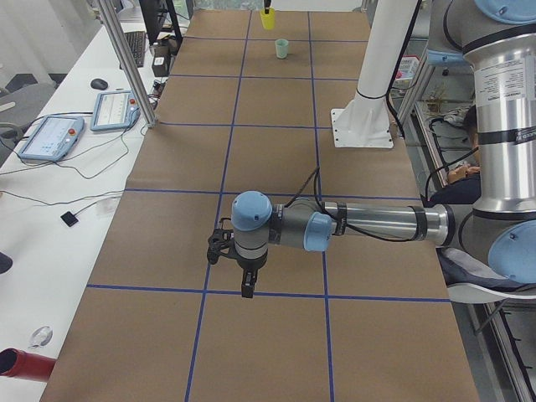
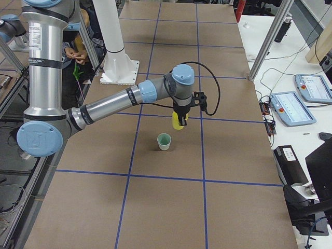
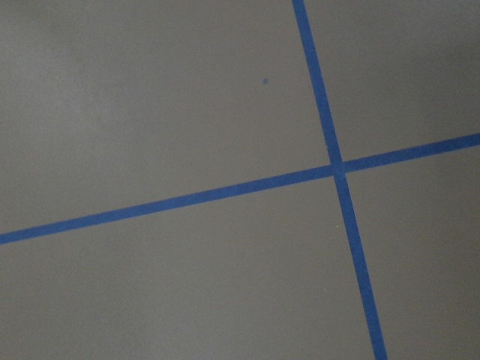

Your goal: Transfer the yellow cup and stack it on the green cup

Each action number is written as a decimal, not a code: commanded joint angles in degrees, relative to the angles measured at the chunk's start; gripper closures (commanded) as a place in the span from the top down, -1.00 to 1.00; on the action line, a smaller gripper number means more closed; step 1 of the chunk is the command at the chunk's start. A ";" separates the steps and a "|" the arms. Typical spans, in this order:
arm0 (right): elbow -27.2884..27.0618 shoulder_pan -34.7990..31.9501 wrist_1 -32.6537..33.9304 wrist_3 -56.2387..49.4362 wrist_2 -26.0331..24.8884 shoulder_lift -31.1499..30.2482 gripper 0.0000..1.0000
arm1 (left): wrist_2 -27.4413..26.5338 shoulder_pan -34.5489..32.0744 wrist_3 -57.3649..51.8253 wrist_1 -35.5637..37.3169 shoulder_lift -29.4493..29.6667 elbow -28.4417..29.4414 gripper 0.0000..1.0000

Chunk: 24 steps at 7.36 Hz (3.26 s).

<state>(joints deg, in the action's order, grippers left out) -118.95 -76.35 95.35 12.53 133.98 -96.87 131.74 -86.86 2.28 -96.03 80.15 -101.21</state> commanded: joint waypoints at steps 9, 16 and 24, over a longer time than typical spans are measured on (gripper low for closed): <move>10.23 6.92 -31.62 14.90 2.79 -10.79 -1.00 | 0.09 0.11 -0.09 -0.21 0.26 -0.30 1.00; 10.40 7.27 -31.63 14.90 1.47 -10.36 1.00 | 0.09 0.20 -0.09 -0.21 0.35 -0.48 1.00; 11.02 -9.49 -2.79 -9.16 -5.65 -0.20 1.00 | 0.00 0.20 -0.26 -0.21 0.27 -0.30 1.00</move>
<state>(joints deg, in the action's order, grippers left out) -107.85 -81.00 83.52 8.82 128.84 -101.53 131.75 -86.69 2.06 -96.24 80.43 -101.52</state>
